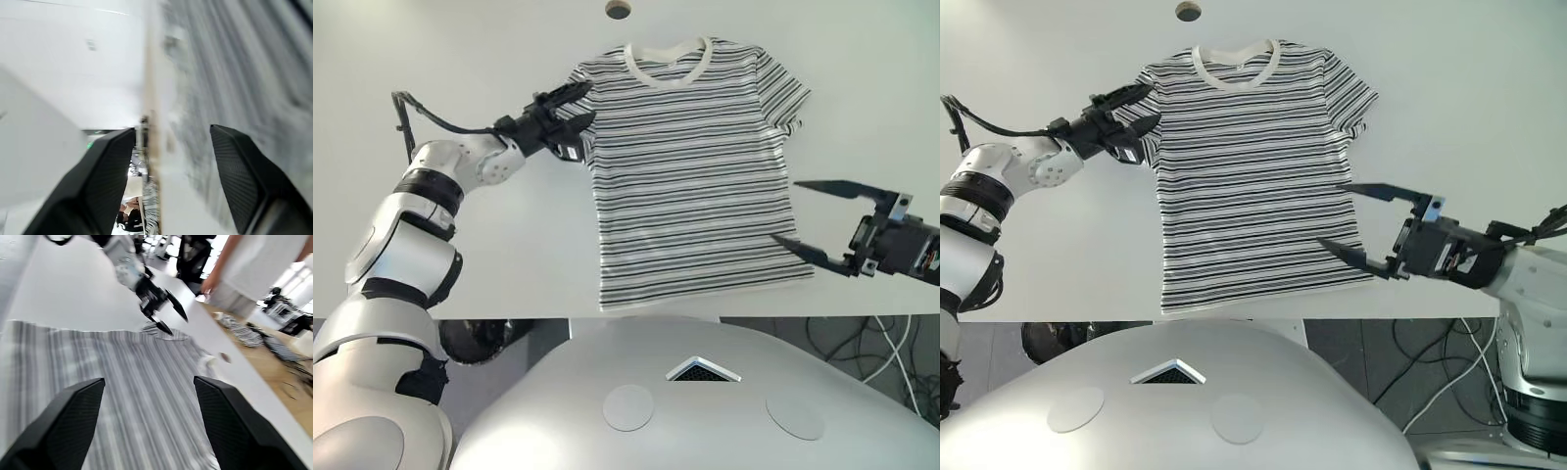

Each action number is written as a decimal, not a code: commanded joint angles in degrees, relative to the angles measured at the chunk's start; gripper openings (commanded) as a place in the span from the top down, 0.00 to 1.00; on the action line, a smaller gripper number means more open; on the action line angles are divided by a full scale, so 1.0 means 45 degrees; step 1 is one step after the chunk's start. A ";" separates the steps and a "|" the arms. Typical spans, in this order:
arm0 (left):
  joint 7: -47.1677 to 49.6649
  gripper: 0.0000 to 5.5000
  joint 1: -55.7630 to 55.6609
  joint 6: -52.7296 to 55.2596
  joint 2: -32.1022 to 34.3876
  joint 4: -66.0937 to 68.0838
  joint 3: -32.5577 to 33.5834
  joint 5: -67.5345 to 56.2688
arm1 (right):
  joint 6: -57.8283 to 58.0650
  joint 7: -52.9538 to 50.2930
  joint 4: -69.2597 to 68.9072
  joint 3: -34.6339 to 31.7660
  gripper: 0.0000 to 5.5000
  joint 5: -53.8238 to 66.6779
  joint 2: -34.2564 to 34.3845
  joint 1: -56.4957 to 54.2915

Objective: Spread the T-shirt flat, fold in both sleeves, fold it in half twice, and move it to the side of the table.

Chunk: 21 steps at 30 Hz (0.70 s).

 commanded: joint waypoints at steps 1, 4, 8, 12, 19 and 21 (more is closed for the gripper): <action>-0.1804 0.48 0.1206 -0.0435 0.0110 -0.2821 0.2752 -0.6065 | 0.2950 -0.2323 0.1248 0.0155 0.38 0.0398 0.0446 -0.2049; -0.4051 0.48 0.3179 0.2735 0.0182 -0.5728 0.4470 -1.1350 | 0.4437 -0.3766 0.2073 -0.0315 0.38 0.1157 0.0815 -0.3504; -0.6347 0.48 0.5787 0.8702 0.0335 -0.7987 0.5197 -1.5080 | 0.5944 -0.5258 0.3488 -0.1178 0.38 0.1829 0.0882 -0.5089; -0.7295 0.48 0.6736 1.5830 0.0433 -0.9560 0.5883 -1.8956 | 0.6656 -0.5844 0.3685 -0.1404 0.38 0.1966 0.0963 -0.5504; -0.6675 0.48 0.6230 2.0444 0.0076 -1.0142 0.7821 -2.0562 | 0.6931 -0.5981 0.3169 -0.1354 0.38 0.1796 0.0875 -0.5222; -0.6614 0.48 0.6107 2.1082 -0.0223 -1.0224 0.8137 -2.0286 | 0.6995 -0.5965 0.3181 -0.1361 0.38 0.1674 0.0931 -0.5237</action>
